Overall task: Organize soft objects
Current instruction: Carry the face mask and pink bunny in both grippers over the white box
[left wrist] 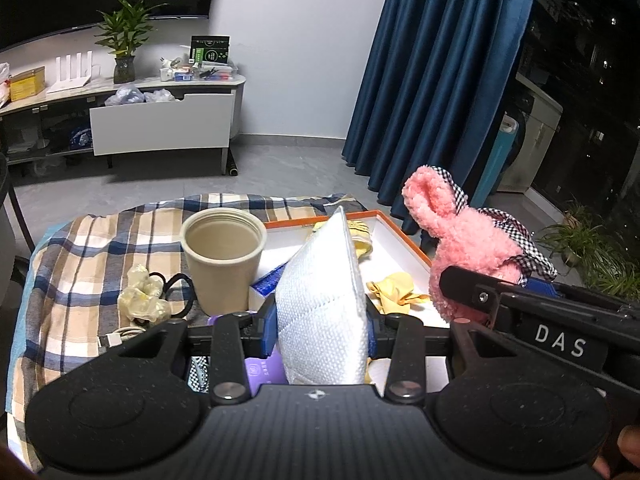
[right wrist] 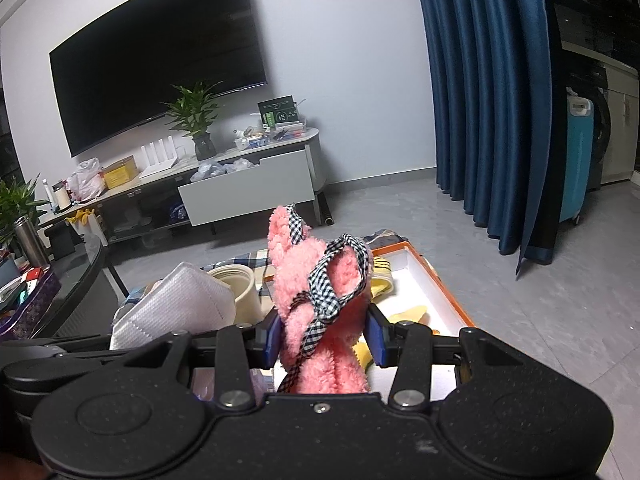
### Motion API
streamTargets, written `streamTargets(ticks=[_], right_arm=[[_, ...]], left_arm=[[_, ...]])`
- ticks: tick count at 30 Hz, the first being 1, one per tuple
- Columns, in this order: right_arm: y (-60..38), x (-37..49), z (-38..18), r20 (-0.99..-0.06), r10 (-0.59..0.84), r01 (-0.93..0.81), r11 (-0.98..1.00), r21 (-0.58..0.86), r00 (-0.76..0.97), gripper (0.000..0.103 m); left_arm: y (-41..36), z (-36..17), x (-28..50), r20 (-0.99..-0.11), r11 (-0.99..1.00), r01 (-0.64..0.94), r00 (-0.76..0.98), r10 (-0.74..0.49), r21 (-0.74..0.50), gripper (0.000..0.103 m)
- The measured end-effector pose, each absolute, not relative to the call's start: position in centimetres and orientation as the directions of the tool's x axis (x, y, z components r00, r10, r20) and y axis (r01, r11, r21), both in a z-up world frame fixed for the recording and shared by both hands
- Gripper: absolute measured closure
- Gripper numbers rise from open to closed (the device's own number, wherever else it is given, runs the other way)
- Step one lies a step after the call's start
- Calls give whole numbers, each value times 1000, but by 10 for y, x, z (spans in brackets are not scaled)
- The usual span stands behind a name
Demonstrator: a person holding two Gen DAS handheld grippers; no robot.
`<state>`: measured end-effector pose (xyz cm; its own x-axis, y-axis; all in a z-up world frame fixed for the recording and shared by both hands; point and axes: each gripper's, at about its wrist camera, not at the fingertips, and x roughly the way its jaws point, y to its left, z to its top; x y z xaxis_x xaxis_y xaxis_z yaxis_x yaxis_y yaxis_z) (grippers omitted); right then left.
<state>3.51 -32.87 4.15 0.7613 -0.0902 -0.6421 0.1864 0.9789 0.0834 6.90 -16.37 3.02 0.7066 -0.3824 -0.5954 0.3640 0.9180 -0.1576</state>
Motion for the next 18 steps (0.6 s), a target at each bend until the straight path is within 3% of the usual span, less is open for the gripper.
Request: streamTargets(ticks=[18], right_arm=[[-356,29,36,-648,-158,265,962,70,745,50]], left_arm=[[-187,22,81,-618,887,424,652,-439,-183,62]])
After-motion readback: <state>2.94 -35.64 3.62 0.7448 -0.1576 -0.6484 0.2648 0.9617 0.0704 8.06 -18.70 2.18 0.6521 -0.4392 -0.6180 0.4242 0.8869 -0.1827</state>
